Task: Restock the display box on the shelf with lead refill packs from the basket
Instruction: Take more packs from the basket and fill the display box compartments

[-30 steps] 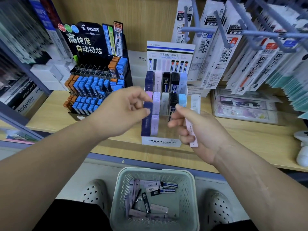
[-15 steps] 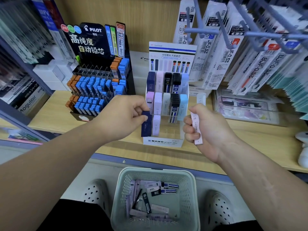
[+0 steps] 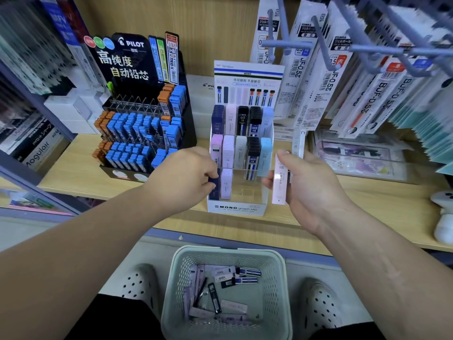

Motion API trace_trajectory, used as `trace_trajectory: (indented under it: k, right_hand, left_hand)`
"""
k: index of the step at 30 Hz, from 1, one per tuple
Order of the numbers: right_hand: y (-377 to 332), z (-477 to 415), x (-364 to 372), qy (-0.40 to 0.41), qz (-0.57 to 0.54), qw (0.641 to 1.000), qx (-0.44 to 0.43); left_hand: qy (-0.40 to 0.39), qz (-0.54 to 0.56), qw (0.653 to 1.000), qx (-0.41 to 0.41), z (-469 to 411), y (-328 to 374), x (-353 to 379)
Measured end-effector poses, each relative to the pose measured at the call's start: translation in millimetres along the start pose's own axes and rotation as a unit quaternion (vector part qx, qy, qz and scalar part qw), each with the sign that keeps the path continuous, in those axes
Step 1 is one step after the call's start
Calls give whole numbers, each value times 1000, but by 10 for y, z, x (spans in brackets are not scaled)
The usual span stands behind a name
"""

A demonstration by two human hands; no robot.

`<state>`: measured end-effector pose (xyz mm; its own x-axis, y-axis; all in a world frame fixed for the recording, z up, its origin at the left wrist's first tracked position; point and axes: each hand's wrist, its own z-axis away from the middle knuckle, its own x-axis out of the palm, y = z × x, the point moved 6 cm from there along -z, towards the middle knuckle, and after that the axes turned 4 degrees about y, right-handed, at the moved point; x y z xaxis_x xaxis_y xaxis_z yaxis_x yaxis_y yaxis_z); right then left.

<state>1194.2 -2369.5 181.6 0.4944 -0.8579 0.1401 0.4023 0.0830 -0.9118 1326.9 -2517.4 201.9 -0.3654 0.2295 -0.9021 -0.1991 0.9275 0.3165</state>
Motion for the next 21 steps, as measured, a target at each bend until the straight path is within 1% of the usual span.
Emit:
trace_trajectory:
  k: [3, 6, 8, 9, 10, 11, 12, 13, 14, 15, 16, 18, 21]
  right_hand:
    - [8, -15, -2, -4, 58, 998, -15]
    - [11, -13, 30, -29, 47, 998, -13]
    - [20, 5, 46, -49, 45, 998, -9]
    - [20, 14, 63, -63, 49, 997, -10]
    - [16, 25, 83, -76, 53, 996, -15]
    - [13, 34, 99, -86, 57, 994, -19]
    - [7, 41, 114, -93, 57, 994, -23]
    - [0, 50, 128, -101, 54, 993, -27]
    - [-4, 61, 147, -109, 49, 992, -29]
    - [-5, 70, 166, -118, 48, 991, -30]
    - [1, 77, 183, -126, 50, 990, -31]
    - [16, 96, 209, -139, 56, 988, -30]
    - [22, 112, 218, -141, 53, 988, -23]
  left_hand:
    - [2, -19, 1000, -3, 6, -3, 43]
    - [-7, -26, 1000, -13, -9, -22, 51]
    - [-11, -19, 999, -34, -20, -35, 20]
    - [-1, 5, 999, -51, -26, -27, -20]
    - [19, 56, 995, -79, -34, -4, -74]
    - [43, 134, 983, -118, -39, 28, -127]
    - [59, 227, 959, -160, -40, 62, -149]
    - [59, 315, 927, -197, -41, 109, -138]
    - [49, 376, 900, -216, -44, 168, -107]
    - [33, 408, 885, -220, -51, 229, -70]
    - [18, 422, 881, -213, -61, 280, -39]
    - [3, 427, 882, -201, -82, 322, -11]
    - [3, 416, 888, -197, -109, 291, 12]
